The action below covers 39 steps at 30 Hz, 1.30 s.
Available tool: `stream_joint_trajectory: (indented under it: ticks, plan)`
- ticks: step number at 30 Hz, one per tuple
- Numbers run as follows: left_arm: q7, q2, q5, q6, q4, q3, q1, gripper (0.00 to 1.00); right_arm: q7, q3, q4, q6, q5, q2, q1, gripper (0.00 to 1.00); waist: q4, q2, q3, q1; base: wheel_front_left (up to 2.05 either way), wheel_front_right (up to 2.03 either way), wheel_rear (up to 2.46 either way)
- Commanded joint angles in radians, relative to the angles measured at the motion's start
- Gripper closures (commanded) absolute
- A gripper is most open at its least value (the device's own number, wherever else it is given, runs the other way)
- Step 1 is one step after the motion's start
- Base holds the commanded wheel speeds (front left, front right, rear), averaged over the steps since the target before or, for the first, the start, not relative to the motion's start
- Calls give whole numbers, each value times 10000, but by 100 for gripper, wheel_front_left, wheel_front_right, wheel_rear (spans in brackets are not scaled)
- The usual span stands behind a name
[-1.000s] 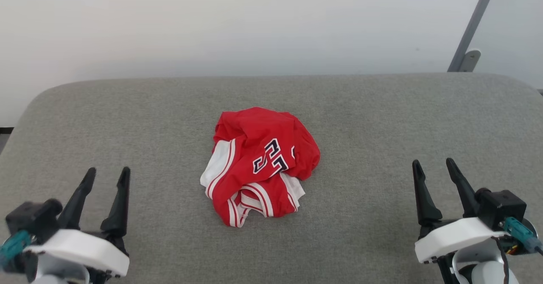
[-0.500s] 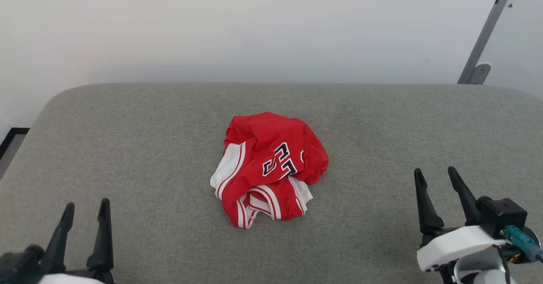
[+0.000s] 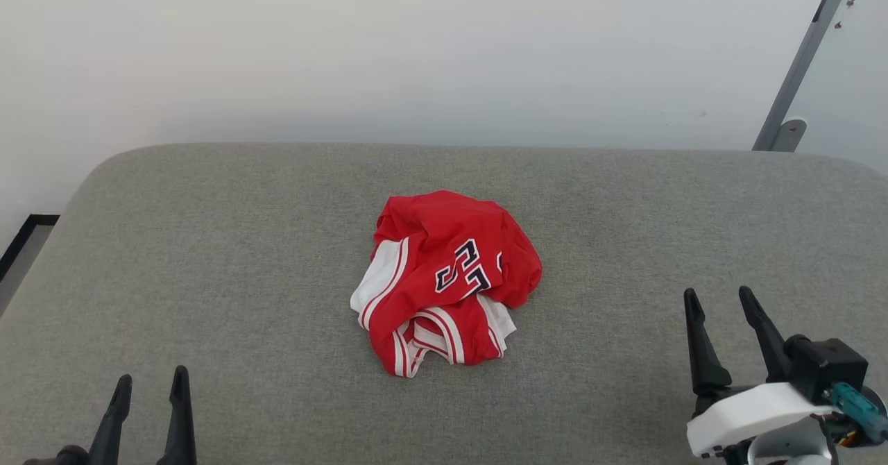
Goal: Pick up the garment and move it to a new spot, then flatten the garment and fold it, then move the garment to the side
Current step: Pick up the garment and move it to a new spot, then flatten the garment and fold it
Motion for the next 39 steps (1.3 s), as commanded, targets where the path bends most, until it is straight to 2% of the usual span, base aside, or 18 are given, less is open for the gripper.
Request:
stream_joint_trajectory:
  ticks: [1, 12, 25, 31, 39]
  plan:
    - [-52, -31, 101, -42, 14, 72, 62, 0, -65, -6, 16, 1, 29, 3, 118, 0, 2, -1, -7, 0, 0, 0, 0]
    - [-51, -645, 843, -614, 308, 637, -42, 0, -231, 57, 107, 1, 68, 2, 352, 0, -31, -1, -65, 0, 0, 0, 0]
    - [-51, -838, 1125, -840, 415, 736, -271, 0, -175, 246, 202, 1, 317, 3, 464, 0, 4, -1, -61, 0, 0, 0, 0]
    - [-51, -820, 1125, -872, 419, 628, -372, 0, 350, 756, 437, 1, 344, 3, 171, 0, 384, -1, -13, 0, 0, 0, 0]
    - [-51, -657, 1100, -872, 592, 127, -624, 0, 2039, 1549, 1611, 1, 535, -11, -909, 0, 1331, -1, 178, 0, 0, 0, 0]
